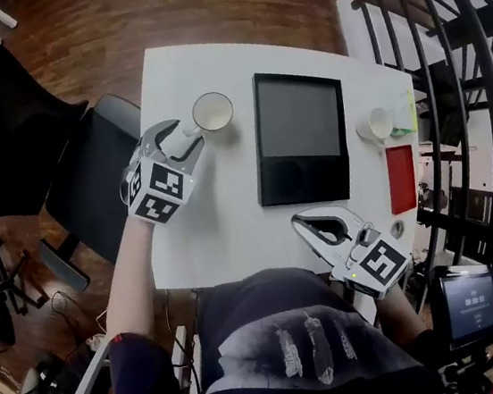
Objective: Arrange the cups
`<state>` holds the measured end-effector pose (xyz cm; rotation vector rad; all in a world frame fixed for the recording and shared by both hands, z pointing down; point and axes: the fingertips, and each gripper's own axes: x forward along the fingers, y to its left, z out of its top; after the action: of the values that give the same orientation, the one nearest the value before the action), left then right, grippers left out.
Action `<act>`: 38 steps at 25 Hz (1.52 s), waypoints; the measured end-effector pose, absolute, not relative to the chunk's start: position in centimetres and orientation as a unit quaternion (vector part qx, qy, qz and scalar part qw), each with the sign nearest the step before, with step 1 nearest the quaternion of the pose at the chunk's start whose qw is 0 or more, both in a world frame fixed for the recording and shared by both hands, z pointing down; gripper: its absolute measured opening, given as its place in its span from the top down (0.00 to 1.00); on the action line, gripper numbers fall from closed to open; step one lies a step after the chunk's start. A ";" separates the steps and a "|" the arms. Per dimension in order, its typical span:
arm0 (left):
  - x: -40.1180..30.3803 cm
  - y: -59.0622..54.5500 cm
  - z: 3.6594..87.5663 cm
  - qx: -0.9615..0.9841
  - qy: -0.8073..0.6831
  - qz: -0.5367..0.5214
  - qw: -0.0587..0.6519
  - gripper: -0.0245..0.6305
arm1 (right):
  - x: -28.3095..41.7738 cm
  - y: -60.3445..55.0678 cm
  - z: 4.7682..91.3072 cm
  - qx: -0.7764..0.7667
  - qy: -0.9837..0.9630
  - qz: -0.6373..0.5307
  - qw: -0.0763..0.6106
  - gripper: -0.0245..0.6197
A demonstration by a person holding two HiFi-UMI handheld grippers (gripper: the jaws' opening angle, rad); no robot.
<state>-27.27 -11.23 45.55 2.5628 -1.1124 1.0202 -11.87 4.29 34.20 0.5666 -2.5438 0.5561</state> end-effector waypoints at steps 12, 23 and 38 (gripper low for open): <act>-25.4 -13.7 46.4 0.894 -0.277 0.334 0.109 0.59 | -11.3 -3.6 35.3 0.218 -0.926 0.182 0.247 0.95; -23.7 -13.7 48.5 0.894 -0.236 0.363 0.111 0.47 | -10.9 -3.4 37.0 0.206 -0.923 0.199 0.258 0.95; -24.6 -14.0 49.7 0.875 -0.207 0.433 0.054 0.85 | -10.4 -3.2 37.6 0.212 -0.919 0.199 0.265 0.95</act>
<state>-24.64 -14.04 49.69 2.6593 -0.6285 1.3168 -10.39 -3.16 37.58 0.5736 -2.4837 0.5375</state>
